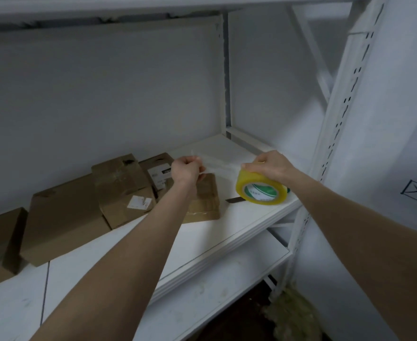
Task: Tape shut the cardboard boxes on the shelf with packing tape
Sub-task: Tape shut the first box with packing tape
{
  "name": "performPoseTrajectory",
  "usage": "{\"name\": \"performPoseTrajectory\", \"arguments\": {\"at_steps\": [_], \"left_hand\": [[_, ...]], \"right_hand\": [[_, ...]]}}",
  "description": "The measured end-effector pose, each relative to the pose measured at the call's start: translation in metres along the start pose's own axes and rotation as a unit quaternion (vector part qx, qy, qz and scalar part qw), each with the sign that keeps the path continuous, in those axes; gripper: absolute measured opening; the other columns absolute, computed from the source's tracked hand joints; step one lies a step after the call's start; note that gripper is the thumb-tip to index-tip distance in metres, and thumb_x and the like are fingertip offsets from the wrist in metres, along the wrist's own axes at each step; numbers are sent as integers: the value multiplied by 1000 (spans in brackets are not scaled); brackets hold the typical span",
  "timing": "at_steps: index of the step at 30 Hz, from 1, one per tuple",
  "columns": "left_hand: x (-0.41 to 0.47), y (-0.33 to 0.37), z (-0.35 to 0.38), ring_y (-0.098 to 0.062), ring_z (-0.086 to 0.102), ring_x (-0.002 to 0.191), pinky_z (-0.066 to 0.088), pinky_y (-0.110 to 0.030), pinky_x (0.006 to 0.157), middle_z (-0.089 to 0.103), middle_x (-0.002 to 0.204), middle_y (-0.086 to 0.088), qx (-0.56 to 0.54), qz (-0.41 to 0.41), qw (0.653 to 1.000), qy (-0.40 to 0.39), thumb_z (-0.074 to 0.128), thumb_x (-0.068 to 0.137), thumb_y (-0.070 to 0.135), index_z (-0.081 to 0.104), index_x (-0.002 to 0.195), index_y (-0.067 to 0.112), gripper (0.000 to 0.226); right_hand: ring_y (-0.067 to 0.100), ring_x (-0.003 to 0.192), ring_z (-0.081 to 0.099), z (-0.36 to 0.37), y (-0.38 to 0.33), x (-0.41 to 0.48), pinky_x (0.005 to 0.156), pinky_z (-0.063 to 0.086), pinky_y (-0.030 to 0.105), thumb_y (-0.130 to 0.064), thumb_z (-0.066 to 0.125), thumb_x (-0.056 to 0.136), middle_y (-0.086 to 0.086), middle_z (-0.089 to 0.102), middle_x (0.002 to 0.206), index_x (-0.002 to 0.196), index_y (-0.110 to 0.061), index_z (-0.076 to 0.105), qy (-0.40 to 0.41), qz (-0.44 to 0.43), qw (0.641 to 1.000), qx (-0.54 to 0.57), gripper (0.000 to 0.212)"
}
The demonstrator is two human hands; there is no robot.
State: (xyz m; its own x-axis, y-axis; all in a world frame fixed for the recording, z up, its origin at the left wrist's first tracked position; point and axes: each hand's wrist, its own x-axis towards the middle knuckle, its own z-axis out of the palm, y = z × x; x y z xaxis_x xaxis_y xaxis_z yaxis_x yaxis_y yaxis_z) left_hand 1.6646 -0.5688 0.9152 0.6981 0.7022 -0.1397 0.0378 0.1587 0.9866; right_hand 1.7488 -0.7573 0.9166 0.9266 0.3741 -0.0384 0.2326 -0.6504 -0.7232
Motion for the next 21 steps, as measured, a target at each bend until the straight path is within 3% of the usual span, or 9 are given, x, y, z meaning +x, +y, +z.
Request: {"name": "performPoseTrajectory", "arguments": {"at_steps": [4, 7, 11, 16, 21], "left_hand": [[2, -9, 11, -10, 60, 67, 52, -20, 60, 60, 81, -4, 1, 9, 1000, 4, 58, 93, 8, 57, 83, 13, 11], [6, -10, 12, -8, 61, 68, 50, -20, 59, 61, 79, -1, -3, 20, 1000, 18, 59, 93, 12, 57, 81, 15, 13], [11, -4, 0, -10, 57, 61, 43, -21, 49, 63, 78, -6, 35, 22, 998, 43, 60, 92, 14, 60, 87, 9, 7], [8, 2, -28, -15, 47, 51, 37, -18, 38, 56, 63, -6, 45, 4, 994, 100, 60, 90, 5, 55, 66, 10, 25], [5, 7, -54, -14, 43, 49, 33, -17, 35, 54, 64, -6, 57, -9, 992, 112, 53, 87, -4, 52, 68, 10, 23]], "right_hand": [[22, 89, 64, 2, 14, -1, 86, 54, 43, -64, 72, 70, 2, 69, 95, 93, -24, 72, 28, -4, 1000, 4, 46], [23, 90, 64, 2, 13, 4, 86, 54, 42, -59, 73, 74, 5, 69, 97, 93, -20, 72, 35, 1, 998, 46, 44], [21, 83, 60, -3, -8, 11, 83, 51, 38, -44, 73, 81, 19, 68, 103, 106, -2, 70, -65, 10, 996, 57, 49], [23, 93, 58, -3, -36, 13, 85, 45, 35, -55, 63, 86, 5, 61, 105, 86, -23, 61, -161, -6, 987, 15, 32], [24, 102, 55, 7, -51, 17, 92, 41, 38, -61, 55, 88, -2, 57, 96, 78, -34, 56, -212, -53, 974, -59, 29]]}}
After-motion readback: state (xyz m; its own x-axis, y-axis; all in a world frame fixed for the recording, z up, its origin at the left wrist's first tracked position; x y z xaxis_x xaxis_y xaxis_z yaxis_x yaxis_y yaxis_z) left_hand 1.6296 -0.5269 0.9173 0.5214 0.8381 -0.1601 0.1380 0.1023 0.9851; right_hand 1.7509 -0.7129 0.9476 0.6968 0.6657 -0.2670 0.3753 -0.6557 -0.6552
